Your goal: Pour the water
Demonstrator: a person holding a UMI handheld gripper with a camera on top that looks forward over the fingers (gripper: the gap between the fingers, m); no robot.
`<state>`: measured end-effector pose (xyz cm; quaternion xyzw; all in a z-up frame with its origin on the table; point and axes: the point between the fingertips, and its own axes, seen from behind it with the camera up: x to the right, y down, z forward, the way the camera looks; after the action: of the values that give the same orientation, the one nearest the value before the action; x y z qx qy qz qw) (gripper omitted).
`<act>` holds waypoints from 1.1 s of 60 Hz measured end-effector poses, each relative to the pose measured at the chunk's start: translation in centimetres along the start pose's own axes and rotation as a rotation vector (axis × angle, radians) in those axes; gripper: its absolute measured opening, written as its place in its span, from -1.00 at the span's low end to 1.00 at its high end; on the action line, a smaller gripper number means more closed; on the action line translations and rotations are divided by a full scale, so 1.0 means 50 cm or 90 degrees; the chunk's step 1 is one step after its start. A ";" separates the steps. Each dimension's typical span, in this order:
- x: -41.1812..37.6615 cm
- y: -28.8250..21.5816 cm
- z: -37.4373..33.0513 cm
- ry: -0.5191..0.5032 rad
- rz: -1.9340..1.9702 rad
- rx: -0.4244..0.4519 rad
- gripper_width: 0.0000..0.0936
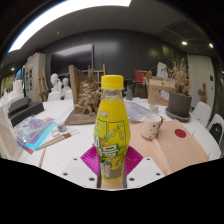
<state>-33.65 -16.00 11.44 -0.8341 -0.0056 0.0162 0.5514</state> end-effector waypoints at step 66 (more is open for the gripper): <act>0.073 -0.334 0.334 -0.419 1.248 -0.124 -0.41</act>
<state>-30.39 5.97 20.19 -0.4680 0.5238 0.6838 0.1974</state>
